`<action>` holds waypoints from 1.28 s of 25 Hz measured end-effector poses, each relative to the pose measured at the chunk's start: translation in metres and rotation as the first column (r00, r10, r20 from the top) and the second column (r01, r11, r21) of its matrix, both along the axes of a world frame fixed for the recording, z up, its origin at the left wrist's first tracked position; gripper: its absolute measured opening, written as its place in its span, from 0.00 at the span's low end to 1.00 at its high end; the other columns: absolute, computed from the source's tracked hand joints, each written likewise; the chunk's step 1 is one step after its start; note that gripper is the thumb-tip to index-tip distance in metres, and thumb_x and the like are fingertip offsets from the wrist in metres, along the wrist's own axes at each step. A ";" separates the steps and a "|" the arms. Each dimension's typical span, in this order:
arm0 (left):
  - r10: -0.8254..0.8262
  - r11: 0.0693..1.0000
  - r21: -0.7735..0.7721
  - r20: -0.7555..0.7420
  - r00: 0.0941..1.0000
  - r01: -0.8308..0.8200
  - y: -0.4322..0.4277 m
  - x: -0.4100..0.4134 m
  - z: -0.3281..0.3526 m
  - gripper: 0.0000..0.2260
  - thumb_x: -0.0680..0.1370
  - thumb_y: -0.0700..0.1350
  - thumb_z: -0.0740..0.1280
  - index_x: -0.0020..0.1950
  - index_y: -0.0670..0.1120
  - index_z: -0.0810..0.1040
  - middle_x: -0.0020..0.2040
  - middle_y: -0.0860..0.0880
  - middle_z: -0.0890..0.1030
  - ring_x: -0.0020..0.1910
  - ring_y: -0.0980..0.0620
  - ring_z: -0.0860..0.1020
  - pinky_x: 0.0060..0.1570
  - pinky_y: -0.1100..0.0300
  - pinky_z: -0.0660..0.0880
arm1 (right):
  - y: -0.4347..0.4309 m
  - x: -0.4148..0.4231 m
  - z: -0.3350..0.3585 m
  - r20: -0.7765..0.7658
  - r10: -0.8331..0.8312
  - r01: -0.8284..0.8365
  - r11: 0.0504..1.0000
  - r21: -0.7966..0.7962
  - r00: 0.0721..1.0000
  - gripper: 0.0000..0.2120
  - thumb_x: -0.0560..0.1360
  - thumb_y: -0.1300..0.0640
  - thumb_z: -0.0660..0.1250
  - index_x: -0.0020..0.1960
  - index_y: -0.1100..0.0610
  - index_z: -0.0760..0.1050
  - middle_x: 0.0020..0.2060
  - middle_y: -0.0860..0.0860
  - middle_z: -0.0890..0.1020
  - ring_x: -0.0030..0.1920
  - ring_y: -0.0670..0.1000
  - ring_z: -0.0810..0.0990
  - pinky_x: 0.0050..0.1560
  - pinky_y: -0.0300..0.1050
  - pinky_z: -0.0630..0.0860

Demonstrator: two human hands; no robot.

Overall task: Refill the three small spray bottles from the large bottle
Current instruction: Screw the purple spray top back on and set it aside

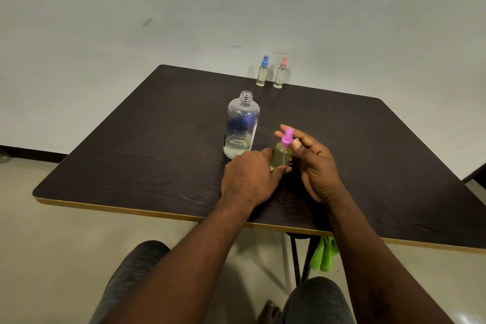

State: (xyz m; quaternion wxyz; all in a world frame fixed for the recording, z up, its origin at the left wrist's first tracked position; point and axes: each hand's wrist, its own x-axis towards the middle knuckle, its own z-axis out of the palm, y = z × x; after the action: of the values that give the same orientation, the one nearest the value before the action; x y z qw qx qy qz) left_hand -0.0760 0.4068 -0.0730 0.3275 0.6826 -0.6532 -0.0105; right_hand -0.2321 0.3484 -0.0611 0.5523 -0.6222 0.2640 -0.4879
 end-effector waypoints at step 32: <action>-0.121 0.991 0.043 -0.086 0.989 0.125 0.004 0.002 0.005 0.23 0.75 0.70 0.64 0.63 0.58 0.74 0.54 0.57 0.81 0.50 0.52 0.80 0.47 0.50 0.79 | 0.002 0.000 0.002 -0.013 0.022 -0.022 0.999 -0.039 1.000 0.12 0.79 0.49 0.70 0.59 0.51 0.86 0.61 0.53 0.85 0.62 0.53 0.82 0.62 0.47 0.78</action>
State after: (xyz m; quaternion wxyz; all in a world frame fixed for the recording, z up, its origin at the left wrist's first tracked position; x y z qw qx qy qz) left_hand -0.0744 0.4105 -0.0676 0.3366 0.6476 -0.6795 -0.0747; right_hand -0.2324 0.3504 -0.0588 0.5438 -0.6386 0.2511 -0.4831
